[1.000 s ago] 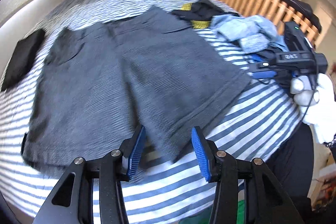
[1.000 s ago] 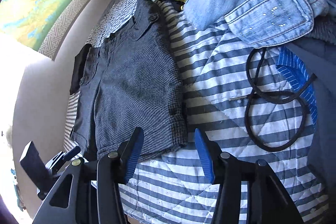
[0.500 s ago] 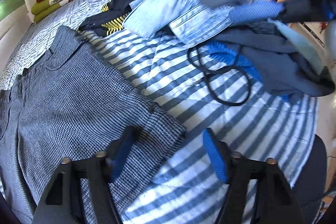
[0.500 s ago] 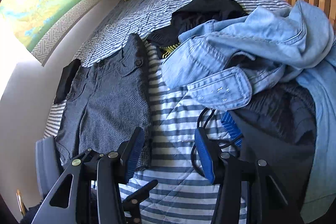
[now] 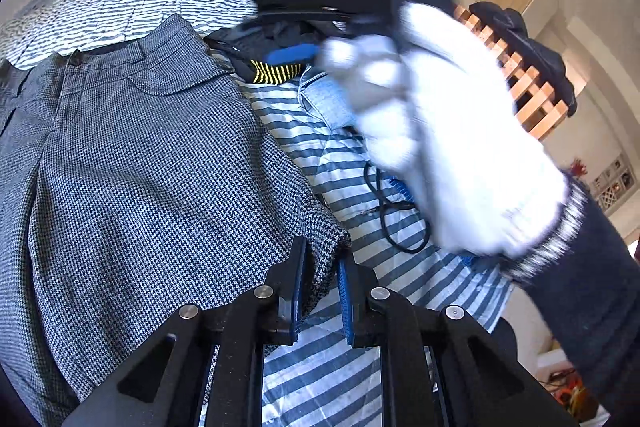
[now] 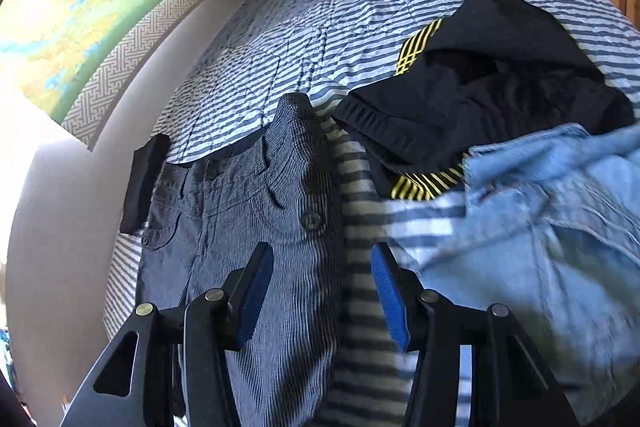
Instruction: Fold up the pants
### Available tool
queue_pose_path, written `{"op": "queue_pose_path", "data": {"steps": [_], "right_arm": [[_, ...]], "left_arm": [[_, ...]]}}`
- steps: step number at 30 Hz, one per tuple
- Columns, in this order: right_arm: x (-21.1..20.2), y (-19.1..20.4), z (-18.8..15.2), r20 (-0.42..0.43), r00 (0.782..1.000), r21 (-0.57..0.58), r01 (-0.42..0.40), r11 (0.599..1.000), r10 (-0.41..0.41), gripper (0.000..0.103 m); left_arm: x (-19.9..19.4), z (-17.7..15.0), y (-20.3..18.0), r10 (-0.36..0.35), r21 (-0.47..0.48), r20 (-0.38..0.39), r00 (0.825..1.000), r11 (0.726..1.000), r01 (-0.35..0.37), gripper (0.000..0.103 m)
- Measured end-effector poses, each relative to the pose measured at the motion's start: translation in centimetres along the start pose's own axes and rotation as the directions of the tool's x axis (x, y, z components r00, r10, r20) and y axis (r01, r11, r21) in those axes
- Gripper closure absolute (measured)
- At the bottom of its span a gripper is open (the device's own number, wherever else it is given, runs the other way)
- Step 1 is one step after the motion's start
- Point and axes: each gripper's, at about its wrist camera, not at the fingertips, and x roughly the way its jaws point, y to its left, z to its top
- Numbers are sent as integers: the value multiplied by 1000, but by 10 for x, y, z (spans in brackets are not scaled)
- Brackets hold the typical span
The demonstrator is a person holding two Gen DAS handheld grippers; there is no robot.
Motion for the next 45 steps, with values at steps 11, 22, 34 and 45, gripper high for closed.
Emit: {"op": "queue_pose_path", "data": {"steps": [11,22,34,45], "right_arm": [[75,6,52,-70,996,124,68,990,-60,93],[62,184,71,43,996,-101,88,991,-84,94],[182,349,21,-38,991,-314,113,943,-131,94],[227,371,9,-138,985,-328,58,943,-108,80]], "left_arm": [[-43,16,36,-159,-75,77,984,984,164,89],[-195,-41,170,8,-321,340,940,941,108,90],[-256,-139,292,205,-578,316,926,816,16,92],[-263,-164,313,246,-645,306,920,764,10,92]]}}
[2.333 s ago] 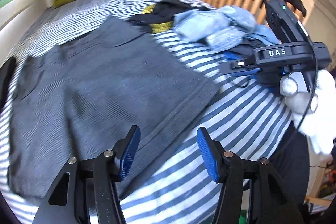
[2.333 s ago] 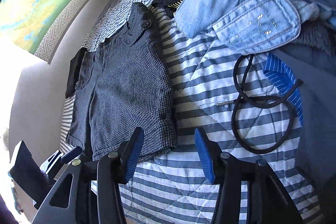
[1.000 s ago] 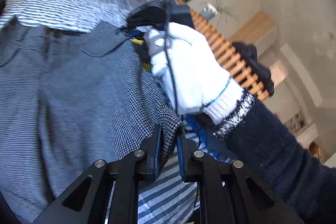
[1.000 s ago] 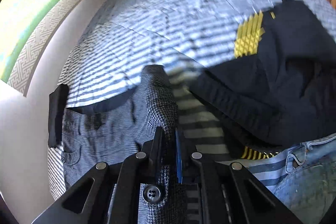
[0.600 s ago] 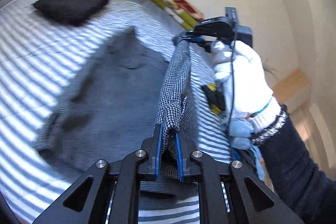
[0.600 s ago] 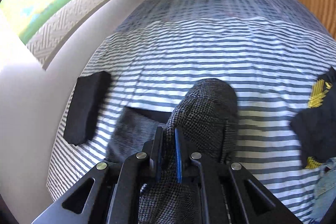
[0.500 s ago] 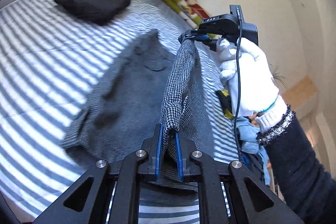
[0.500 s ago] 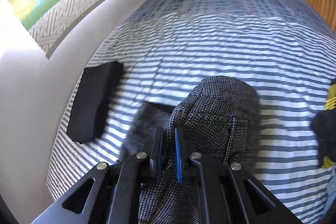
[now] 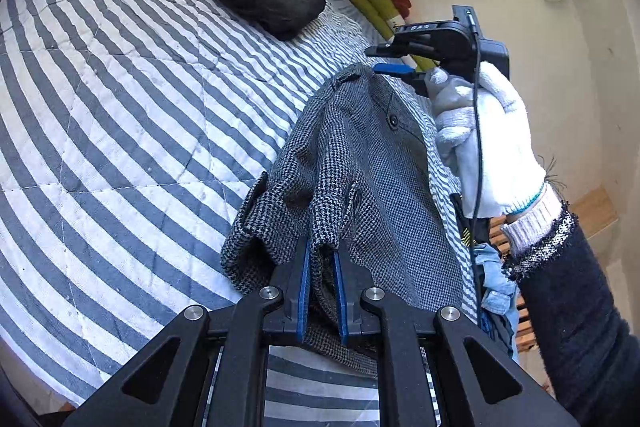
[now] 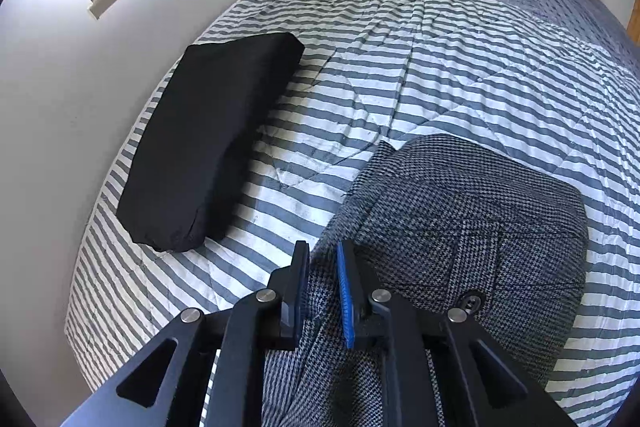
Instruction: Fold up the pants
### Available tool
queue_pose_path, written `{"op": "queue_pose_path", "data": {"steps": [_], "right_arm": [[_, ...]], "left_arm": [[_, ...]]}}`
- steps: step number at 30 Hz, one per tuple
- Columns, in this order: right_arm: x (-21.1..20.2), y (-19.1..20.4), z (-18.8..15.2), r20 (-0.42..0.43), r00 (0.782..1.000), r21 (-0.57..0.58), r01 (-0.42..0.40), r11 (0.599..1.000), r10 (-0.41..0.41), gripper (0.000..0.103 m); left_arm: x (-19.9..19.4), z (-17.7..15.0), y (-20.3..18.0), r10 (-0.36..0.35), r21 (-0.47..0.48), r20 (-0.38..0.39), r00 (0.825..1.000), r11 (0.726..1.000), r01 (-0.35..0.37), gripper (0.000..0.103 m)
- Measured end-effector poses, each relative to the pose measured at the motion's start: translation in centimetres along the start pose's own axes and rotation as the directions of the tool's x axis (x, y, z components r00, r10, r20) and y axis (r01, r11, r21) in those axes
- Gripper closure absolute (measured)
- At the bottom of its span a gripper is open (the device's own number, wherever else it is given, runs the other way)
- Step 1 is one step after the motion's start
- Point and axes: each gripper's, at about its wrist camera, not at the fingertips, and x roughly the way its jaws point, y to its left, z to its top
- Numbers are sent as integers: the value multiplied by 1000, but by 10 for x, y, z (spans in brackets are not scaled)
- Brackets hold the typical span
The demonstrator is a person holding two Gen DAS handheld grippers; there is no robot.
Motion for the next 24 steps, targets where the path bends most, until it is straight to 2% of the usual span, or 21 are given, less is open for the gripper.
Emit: {"op": "queue_pose_path", "data": {"steps": [2,7,11,14,17,20,22,24], "right_arm": [[-15,-2,0,26,998,4,-56,998,56,73],[-74,-29,-28,86,991,-40,-94,995,98,72],[-109,-67,-94,110,994,-45,4,999,1,72],[-115,-84,-148,103,994,-43,27,999,-22,72],[-113,-80,-205,91,996,-66,6,998,0,72],[-94,-57,-257,29,998,-195,55,979,-50,72],[-91,-51,-274,3,998,-246,68,967,-69,72],[-105,-54,-273,25,999,-243,32,970,-26,72]], "left_arm": [[-1,-1,3,4,-11,1,1000,1000,-4,92],[-4,3,5,0,-22,25,1000,1000,1,92],[-9,9,3,25,-8,49,998,1000,-25,92],[-5,6,11,84,-27,45,995,996,-82,92],[-3,-2,14,147,-27,37,988,989,-146,92],[-7,-5,13,225,-13,33,974,974,-225,90],[-23,-4,13,273,-22,48,961,962,-272,85],[-39,1,6,280,-6,97,955,960,-281,84]]}}
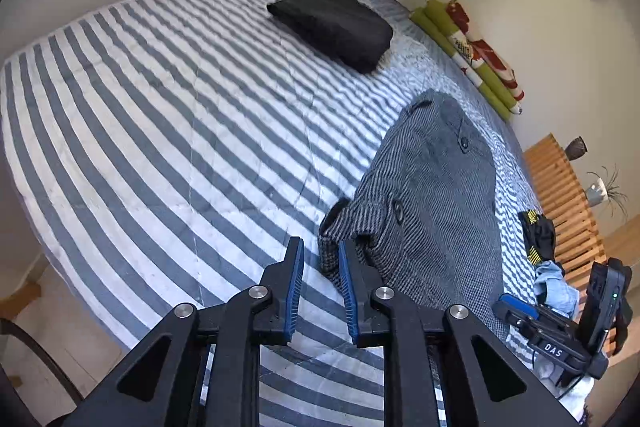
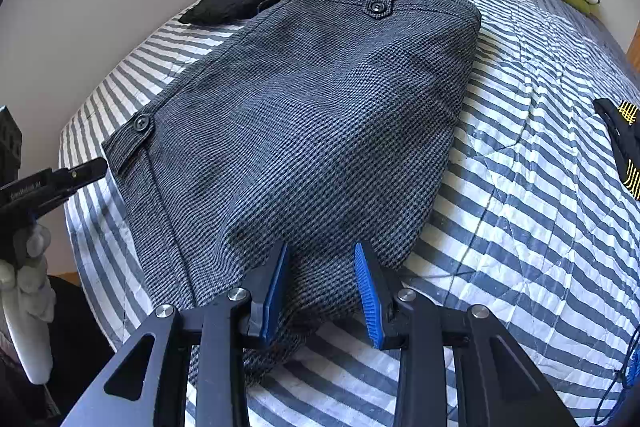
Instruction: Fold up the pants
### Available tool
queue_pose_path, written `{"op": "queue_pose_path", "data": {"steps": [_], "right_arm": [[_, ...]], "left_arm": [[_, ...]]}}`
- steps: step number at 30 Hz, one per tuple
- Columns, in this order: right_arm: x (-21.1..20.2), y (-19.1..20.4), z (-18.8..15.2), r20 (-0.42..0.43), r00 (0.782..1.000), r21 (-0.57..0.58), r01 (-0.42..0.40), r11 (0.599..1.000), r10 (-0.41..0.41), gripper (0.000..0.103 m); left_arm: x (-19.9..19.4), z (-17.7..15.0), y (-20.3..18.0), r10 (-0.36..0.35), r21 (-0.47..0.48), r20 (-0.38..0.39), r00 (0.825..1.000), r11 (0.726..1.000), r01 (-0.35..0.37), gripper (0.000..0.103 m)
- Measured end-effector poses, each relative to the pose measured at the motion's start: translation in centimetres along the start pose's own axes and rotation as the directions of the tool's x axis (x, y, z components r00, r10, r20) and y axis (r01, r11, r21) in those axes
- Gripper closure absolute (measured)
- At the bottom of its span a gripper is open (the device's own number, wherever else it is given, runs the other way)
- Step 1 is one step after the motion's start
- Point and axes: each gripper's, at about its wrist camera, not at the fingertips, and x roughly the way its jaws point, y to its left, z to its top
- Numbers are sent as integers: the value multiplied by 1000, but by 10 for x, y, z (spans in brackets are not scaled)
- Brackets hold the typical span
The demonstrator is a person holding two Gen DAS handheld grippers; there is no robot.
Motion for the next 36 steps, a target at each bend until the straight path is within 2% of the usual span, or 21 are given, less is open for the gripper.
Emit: {"op": "queue_pose_path", "data": {"steps": [2,4,6,8,11,13,14,16,17,18,19,20,21,23,25,28,29,30,33,36], "right_arm": [[-19,-8,8,60,998,22,-31,999,30,72],[-34,-17,24,125,992,50,-31,998,25,72],[-39,-25,46,170,985,86,8,996,-23,72],[-32,-33,71,189,981,107,32,994,-52,72],[-6,-46,90,171,981,120,69,990,-89,72],[20,-54,94,130,987,128,73,989,-89,72],[33,-63,95,94,992,154,63,986,-78,72],[60,-83,94,23,996,208,75,975,-81,72],[72,-94,93,-4,999,231,39,972,-40,66],[69,-99,93,33,999,232,12,973,-20,65],[66,-101,94,20,1000,239,7,971,-12,63],[58,-106,94,24,1000,267,-16,964,10,63],[48,-111,91,57,998,289,-54,956,39,63],[26,-122,84,111,992,324,-98,941,65,62],[11,-134,73,134,989,365,-106,925,60,61],[1,-152,55,142,986,444,-146,884,92,56],[2,-155,52,135,984,461,-163,872,113,55],[5,-158,49,129,983,474,-180,862,134,54],[14,-156,49,118,983,484,-182,856,142,52],[28,-148,45,94,982,481,-188,856,163,49]], "left_arm": [[-8,12,-18,-24,54,30,999,998,23,83],[-5,26,-43,-46,122,27,999,992,43,82],[11,39,-63,-87,159,-15,996,983,88,81],[40,45,-75,-85,173,-69,994,980,96,81],[79,42,-78,-46,170,-142,989,983,71,81],[94,35,-68,-6,164,-152,988,986,31,81],[100,32,-62,4,161,-154,988,987,21,85],[102,33,-53,-12,152,-147,989,988,35,90],[102,36,-53,-16,145,-164,986,989,40,89],[101,40,-55,-5,151,-177,984,988,33,89],[97,44,-61,15,178,-177,984,984,17,85],[91,49,-66,26,214,-164,986,977,10,77],[86,55,-75,16,244,-153,988,969,23,72],[83,70,-92,-22,275,-145,989,959,61,49],[85,87,-107,-45,290,-131,990,953,82,40],[99,114,-120,-74,282,-153,986,952,115,34],[108,122,-122,-83,272,-169,982,954,128,29],[122,131,-124,-87,258,-190,978,956,135,29],[152,147,-121,-80,195,-231,970,973,127,29],[179,154,-113,-107,151,-286,952,976,155,29]]}}
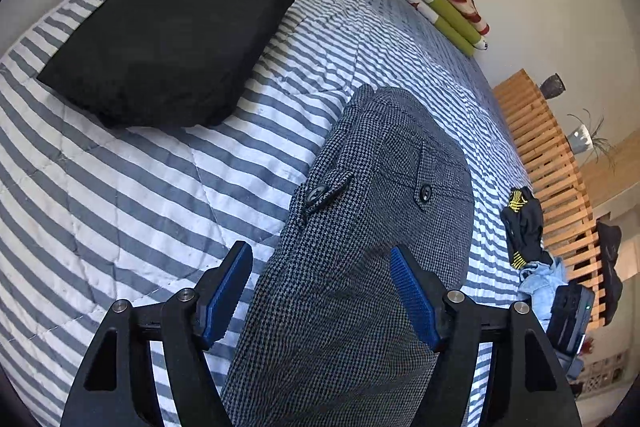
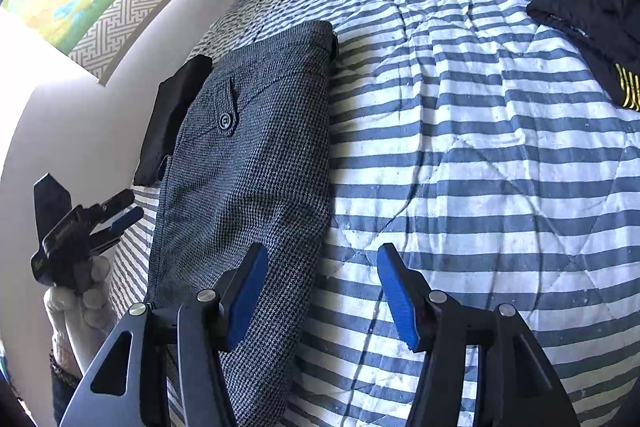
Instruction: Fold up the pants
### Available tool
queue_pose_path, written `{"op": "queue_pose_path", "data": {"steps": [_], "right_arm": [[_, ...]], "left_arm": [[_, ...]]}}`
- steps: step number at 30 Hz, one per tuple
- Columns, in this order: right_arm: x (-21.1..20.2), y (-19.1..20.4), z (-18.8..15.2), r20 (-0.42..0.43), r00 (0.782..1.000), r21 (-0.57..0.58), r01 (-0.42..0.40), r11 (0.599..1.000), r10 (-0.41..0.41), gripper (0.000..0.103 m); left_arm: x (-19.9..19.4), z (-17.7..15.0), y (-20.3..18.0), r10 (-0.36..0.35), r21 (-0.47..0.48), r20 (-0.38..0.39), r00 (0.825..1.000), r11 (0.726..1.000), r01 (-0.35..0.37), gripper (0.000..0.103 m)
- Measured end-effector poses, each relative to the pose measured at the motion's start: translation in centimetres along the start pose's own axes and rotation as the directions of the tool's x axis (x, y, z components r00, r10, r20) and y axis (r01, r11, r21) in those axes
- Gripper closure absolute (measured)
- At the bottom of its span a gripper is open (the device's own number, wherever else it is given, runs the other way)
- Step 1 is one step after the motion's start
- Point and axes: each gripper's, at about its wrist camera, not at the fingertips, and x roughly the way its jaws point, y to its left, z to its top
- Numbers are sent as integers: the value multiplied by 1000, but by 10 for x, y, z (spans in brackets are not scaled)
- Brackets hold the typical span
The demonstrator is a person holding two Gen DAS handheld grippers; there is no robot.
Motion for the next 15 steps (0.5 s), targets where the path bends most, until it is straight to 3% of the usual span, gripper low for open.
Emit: {"op": "queue_pose_path", "data": {"steps": [3,8,11,15], "right_arm": [[15,1,-4,-33,999,5,-3,1000,3,49],[19,-2,-1,-30,997,29,-67,997,68,43],[25,-2,1,-60,987,60,-144,988,148,43],[34,10,3,-76,984,29,-162,986,164,43]], "left_arm": [[15,8,10,11,-9,-16,1000,1000,-11,29],[38,11,17,-75,-34,-86,993,997,72,29],[52,8,13,-107,-18,-129,986,994,105,29],[61,6,4,-76,52,-138,988,995,84,29]]}}
